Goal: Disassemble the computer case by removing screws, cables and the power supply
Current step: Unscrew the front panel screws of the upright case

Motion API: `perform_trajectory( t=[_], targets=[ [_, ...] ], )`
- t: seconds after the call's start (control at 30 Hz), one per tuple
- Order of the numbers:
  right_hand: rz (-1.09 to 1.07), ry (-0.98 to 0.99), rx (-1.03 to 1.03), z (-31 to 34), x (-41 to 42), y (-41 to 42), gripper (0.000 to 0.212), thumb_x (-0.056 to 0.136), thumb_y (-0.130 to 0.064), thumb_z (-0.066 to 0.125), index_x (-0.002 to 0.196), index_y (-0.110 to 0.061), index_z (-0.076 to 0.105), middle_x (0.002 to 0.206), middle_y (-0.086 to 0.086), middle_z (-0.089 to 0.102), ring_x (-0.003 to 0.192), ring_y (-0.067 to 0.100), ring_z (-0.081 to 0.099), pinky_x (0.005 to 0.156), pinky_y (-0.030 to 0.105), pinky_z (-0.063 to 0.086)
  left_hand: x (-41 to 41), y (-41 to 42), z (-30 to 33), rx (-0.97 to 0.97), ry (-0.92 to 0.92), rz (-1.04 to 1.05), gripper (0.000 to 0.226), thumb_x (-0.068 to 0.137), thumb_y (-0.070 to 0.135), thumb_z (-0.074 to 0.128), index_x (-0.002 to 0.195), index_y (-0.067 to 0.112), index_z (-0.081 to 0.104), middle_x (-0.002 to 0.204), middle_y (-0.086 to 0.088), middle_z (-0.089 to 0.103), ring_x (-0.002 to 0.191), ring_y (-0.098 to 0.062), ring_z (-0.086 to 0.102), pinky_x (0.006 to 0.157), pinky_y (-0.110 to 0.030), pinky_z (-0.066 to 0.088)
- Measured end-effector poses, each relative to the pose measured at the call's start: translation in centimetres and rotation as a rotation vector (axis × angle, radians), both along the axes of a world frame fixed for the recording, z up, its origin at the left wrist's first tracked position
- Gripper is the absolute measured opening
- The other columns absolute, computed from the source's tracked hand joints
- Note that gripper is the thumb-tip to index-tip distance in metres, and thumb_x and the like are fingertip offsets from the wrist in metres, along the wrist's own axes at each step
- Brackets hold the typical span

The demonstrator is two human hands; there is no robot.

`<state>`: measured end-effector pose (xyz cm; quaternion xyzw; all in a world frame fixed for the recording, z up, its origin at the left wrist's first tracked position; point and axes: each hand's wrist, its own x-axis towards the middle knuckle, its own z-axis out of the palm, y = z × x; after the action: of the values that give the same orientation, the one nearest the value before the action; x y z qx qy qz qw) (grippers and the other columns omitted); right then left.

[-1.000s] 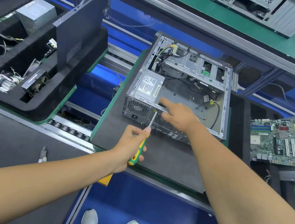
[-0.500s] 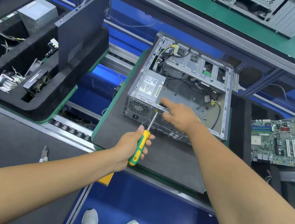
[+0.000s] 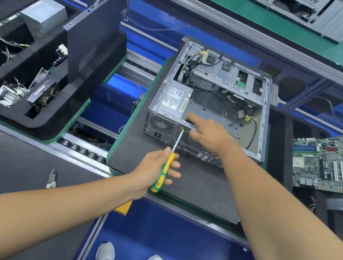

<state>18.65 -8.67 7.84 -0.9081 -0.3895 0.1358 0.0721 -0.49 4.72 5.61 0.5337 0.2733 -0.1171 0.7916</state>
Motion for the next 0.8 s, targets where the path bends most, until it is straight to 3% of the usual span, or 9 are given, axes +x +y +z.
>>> perform_trajectory(
  t=[0.1, 0.2, 0.3, 0.43, 0.57, 0.67, 0.8],
  targets=[
    [-0.004, 0.006, -0.002, 0.0, 0.0, 0.0, 0.033, 0.093, -0.033, 0.045, 0.122, -0.042, 0.033, 0.062, -0.001, 0.046, 0.056, 0.02, 0.046, 0.051, 0.031, 0.027, 0.4, 0.2, 0.4, 0.053, -0.011, -0.013, 0.033, 0.11, 0.044, 0.039, 0.121, 0.02, 0.058, 0.087, -0.003, 0.077, 0.063, -0.013, 0.068, 0.052, -0.026, 0.051],
    [-0.007, 0.005, 0.01, 0.0, -0.1, 0.0, 0.035, 0.092, -0.033, 0.046, 0.122, -0.044, 0.032, 0.061, -0.002, 0.046, 0.055, 0.016, 0.046, 0.05, 0.03, 0.026, 1.0, -0.2, 0.3, 0.124, -0.039, -0.021, 0.032, 0.1, 0.046, 0.061, 0.115, 0.022, 0.045, 0.094, -0.006, 0.067, 0.057, -0.01, 0.061, 0.047, -0.028, 0.047],
    [-0.007, 0.012, 0.01, 0.0, -0.1, 0.0, 0.035, 0.091, -0.035, 0.045, 0.122, -0.045, 0.032, 0.061, -0.003, 0.046, 0.055, 0.016, 0.046, 0.05, 0.03, 0.026, 1.7, -0.2, 0.2, 0.177, -0.086, -0.011, 0.038, 0.091, 0.034, 0.077, 0.108, 0.02, 0.047, 0.091, -0.006, 0.054, 0.059, -0.007, 0.06, 0.051, -0.026, 0.052],
    [-0.006, 0.01, 0.01, -0.1, 0.0, 0.0, 0.035, 0.089, -0.036, 0.044, 0.121, -0.046, 0.033, 0.063, -0.002, 0.049, 0.056, 0.016, 0.047, 0.05, 0.03, 0.026, 2.4, 0.0, -0.1, 0.123, -0.11, -0.02, 0.024, 0.098, 0.029, 0.069, 0.098, 0.012, 0.053, 0.084, -0.009, 0.065, 0.064, -0.016, 0.07, 0.054, -0.031, 0.057],
    [-0.016, 0.012, 0.006, 0.0, -0.1, 0.0, 0.034, 0.089, -0.036, 0.044, 0.12, -0.045, 0.033, 0.062, -0.001, 0.048, 0.056, 0.019, 0.048, 0.05, 0.031, 0.026, 2.6, 0.1, 0.0, 0.132, -0.067, -0.037, 0.022, 0.109, 0.023, 0.045, 0.109, 0.008, 0.061, 0.089, -0.003, 0.078, 0.065, -0.013, 0.07, 0.053, -0.027, 0.054],
    [-0.026, 0.031, 0.009, 0.0, -0.1, 0.0, 0.033, 0.089, -0.037, 0.043, 0.12, -0.042, 0.036, 0.062, -0.001, 0.047, 0.057, 0.018, 0.047, 0.052, 0.033, 0.027, 3.1, 0.1, 0.3, 0.141, -0.058, -0.015, 0.019, 0.109, 0.019, 0.041, 0.11, 0.012, 0.059, 0.09, -0.002, 0.075, 0.061, -0.01, 0.066, 0.048, -0.024, 0.048],
    [-0.03, 0.029, 0.013, 0.2, -0.1, 0.0, 0.032, 0.091, -0.036, 0.046, 0.121, -0.041, 0.037, 0.061, -0.002, 0.047, 0.058, 0.016, 0.047, 0.053, 0.033, 0.029, 4.7, 0.3, 0.9, 0.083, -0.062, 0.047, 0.014, 0.107, 0.025, 0.053, 0.116, 0.014, 0.05, 0.086, -0.006, 0.062, 0.054, -0.011, 0.057, 0.043, -0.026, 0.045]
  ],
)
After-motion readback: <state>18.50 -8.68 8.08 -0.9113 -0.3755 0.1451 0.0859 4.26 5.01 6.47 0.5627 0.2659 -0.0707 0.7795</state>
